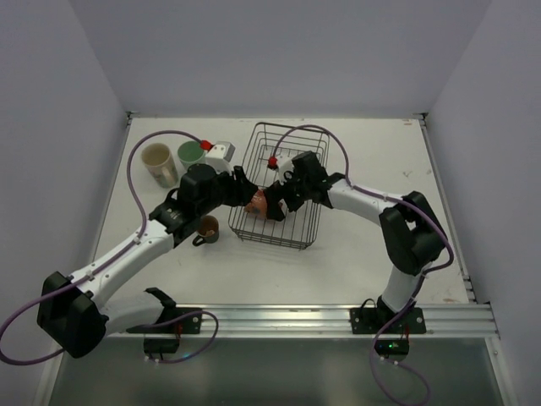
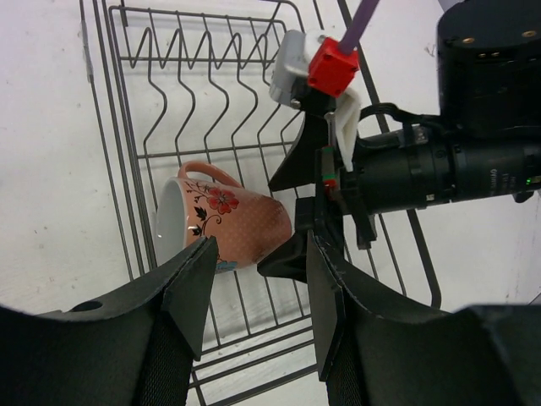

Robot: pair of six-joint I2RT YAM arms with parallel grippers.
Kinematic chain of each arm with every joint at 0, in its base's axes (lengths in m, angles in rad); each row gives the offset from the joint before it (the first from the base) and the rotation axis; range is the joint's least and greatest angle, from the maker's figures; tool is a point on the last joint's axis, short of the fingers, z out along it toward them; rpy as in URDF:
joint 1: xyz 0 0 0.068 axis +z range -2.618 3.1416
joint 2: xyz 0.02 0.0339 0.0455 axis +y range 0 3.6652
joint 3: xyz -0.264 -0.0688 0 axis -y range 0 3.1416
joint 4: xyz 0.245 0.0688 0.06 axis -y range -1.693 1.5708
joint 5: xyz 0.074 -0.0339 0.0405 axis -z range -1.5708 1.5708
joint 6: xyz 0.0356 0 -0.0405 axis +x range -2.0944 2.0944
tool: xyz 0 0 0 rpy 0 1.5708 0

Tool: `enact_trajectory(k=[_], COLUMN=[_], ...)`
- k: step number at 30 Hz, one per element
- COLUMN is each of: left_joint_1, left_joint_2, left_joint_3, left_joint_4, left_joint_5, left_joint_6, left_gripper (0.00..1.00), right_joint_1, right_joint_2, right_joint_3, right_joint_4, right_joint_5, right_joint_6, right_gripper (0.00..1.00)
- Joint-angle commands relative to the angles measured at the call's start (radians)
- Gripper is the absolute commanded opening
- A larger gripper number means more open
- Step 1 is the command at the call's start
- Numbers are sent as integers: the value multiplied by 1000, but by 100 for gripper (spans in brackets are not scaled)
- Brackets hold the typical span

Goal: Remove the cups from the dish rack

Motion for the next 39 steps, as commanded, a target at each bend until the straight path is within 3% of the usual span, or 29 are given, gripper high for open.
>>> enact_trajectory(k=[1, 18, 25, 28, 33, 35, 38, 39], left_joint_1=[-6, -6, -6, -6, -6, -6, -6, -6], left_joint_2=[-29, -57, -65, -74, -86, -86, -82, -80], left_joint_3=[-8, -22, -37, -41, -45, -47, -45, -45], left_joint_4=[35, 18, 14, 9, 3, 3, 1, 1], left_joint_5=[7, -16, -16, -16, -16, -17, -39, -42], left_joint_6=[9, 6, 6, 6, 6, 6, 9, 9], left_gripper=[53, 52, 52, 52, 52, 52, 52, 52], right_joint_1=[12, 56, 56, 55, 56, 55, 55, 56], right_joint_2=[41, 115, 102, 113, 145, 141, 104, 89], right_joint_3=[71, 133, 122, 128, 167, 159, 133, 118], right_joint_4=[-51, -11, -11, -20, -51, -19, 27, 31], right_joint_5=[-31, 26, 54, 43, 12, 6, 9, 15], right_joint_6=[-51, -107, -117, -125, -142, -139, -120, -117], right_gripper=[99, 99, 86, 99, 98, 93, 71, 55])
